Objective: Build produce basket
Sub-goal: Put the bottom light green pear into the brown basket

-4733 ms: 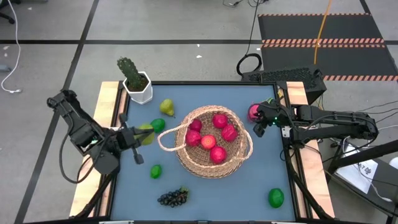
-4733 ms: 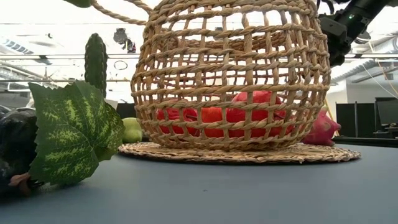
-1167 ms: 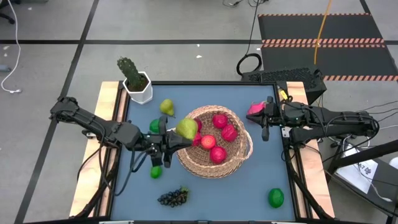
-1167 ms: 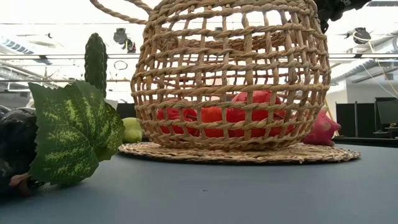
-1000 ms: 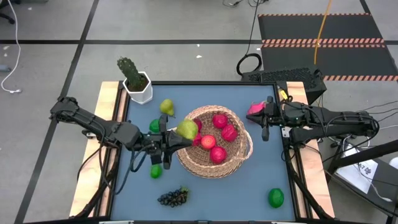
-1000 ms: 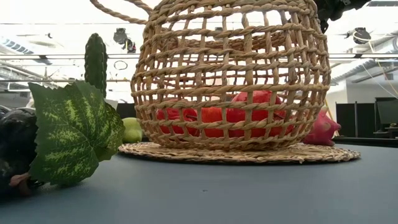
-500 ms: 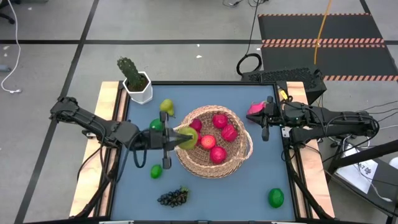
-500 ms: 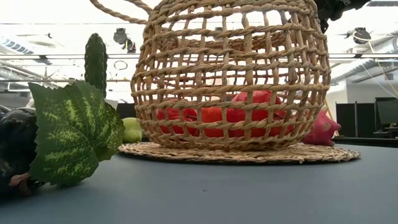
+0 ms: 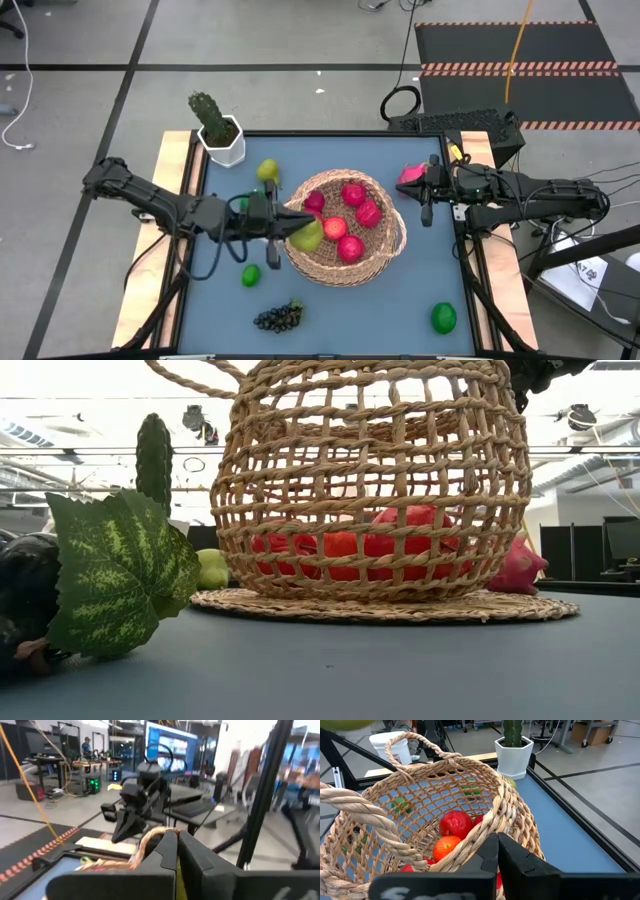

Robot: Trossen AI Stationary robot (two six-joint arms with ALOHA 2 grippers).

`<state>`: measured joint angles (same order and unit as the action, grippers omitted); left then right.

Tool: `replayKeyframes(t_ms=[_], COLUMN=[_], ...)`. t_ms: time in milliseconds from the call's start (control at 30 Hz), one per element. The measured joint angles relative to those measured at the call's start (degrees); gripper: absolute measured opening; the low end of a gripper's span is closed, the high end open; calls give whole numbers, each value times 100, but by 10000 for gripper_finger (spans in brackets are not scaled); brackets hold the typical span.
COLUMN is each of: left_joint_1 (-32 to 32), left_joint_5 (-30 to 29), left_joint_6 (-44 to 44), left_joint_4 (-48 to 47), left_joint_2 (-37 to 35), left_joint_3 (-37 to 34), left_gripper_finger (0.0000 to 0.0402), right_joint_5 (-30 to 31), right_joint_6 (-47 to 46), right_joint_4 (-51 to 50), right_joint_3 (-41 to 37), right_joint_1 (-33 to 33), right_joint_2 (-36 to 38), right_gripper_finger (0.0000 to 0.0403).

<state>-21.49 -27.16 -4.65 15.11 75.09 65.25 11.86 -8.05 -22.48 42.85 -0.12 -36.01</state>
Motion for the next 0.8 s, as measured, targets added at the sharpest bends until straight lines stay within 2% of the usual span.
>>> replayKeyframes(t_ms=[300,633,800], left_joint_1=[172,713,1154], left_joint_5=[-139,-139,431], left_joint_6=[-179,956,1017], left_joint_4=[130,277,538], left_joint_2=[26,187,674], left_joint_3=[-4,-7,-7], left_gripper_finger=[4,3,4], right_joint_5=[-4,-7,11], right_joint_6=[0,310,620], right_joint_4=[-2,-45,148], right_joint_3=[0,0,0], right_joint_1=[11,175,172], right_joint_2=[0,203,336], right_gripper_finger=[0,0,0])
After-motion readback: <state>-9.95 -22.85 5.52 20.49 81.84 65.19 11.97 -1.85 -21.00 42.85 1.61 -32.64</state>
